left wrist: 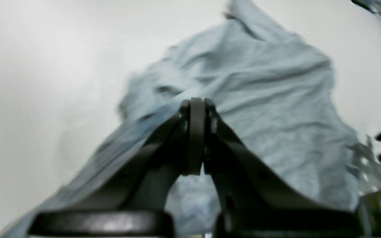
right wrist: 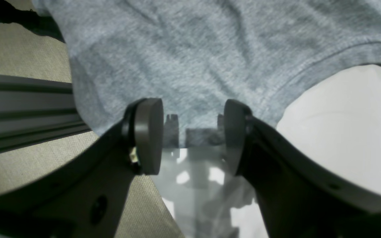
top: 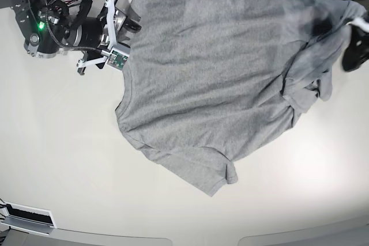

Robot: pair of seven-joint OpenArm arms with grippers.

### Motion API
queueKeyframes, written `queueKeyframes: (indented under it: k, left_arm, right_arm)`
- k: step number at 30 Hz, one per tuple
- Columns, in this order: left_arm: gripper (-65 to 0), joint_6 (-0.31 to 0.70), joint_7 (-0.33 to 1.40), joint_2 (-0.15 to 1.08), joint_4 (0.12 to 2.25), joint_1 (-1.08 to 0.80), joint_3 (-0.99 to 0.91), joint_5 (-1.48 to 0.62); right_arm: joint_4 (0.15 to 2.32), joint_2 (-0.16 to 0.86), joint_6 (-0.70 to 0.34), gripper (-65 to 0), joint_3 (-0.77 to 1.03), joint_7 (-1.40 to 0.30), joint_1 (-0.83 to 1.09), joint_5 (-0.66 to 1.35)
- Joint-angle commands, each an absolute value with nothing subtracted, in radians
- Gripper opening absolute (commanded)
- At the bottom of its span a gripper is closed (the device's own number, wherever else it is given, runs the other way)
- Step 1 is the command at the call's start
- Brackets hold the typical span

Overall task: Layout the t-shirt on the table in an organized manner, then fold the t-shirt properly
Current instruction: 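Release the left gripper and move both grippers onto the shirt body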

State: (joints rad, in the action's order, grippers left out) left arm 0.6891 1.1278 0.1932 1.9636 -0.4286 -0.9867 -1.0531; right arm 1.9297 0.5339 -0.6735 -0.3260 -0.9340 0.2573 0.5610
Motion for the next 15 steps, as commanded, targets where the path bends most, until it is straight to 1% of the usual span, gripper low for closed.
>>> queueKeyframes:
  k: [1, 4, 6, 7, 8, 9, 10, 11, 12, 15]
  left_arm:
    - [-65.0, 0.698, 1.111, 0.206, 1.979, -0.408, -0.937, -1.051]
    - [-65.0, 0.698, 1.079, 0.206, 1.975, -0.346, -0.752, -0.889]
    - [-65.0, 0.693, 1.018, 0.208, 1.97, -0.313, -0.632, -0.743]
    - [-65.0, 0.675, 0.986, 0.208, 1.966, -0.297, -0.577, -0.666]
    - [-65.0, 0.65, 0.958, 0.208, 1.958, -0.284, -0.527, -0.593]
    - [-65.0, 0.626, 0.936, 0.208, 1.945, -0.272, -0.482, -0.53]
    - [-65.0, 0.607, 0.92, 0.208, 1.925, -0.258, -0.441, -0.48]
    - [-65.0, 0.595, 0.909, 0.208, 1.901, -0.243, -0.407, -0.442]
    - [-65.0, 0.582, 0.901, 0.208, 1.874, -0.228, -0.38, -0.414]
    - [-65.0, 0.555, 0.89, 0.208, 1.795, -0.188, -0.337, -0.369]
  right_arm:
    - [1.947, 0.543, -0.669, -33.1, -0.322, -0.914, 0.249, 0.579]
    - [1.947, 0.543, -0.67, -33.1, -0.322, -0.908, 0.249, 0.575]
    - [1.947, 0.543, -0.669, -33.3, -0.322, -0.908, 0.249, 0.57]
    - [1.947, 0.543, -0.669, -33.7, -0.322, -0.908, 0.249, 0.57]
    - [1.947, 0.543, -0.669, -35.8, -0.322, -0.906, 0.249, 0.569]
    - [1.947, 0.543, -0.67, -41.9, -0.322, -0.897, 0.245, 0.564]
    - [1.947, 0.543, -0.669, -51.8, -0.322, -0.884, 0.239, 0.551]
    - [1.947, 0.541, -0.669, -63.3, -0.322, -0.866, 0.232, 0.531]
    - [1.947, 0.537, -0.669, -65.0, -0.322, -0.838, 0.221, 0.503]
    - [1.946, 0.506, -0.649, -65.0, -0.322, -0.725, 0.196, 0.392]
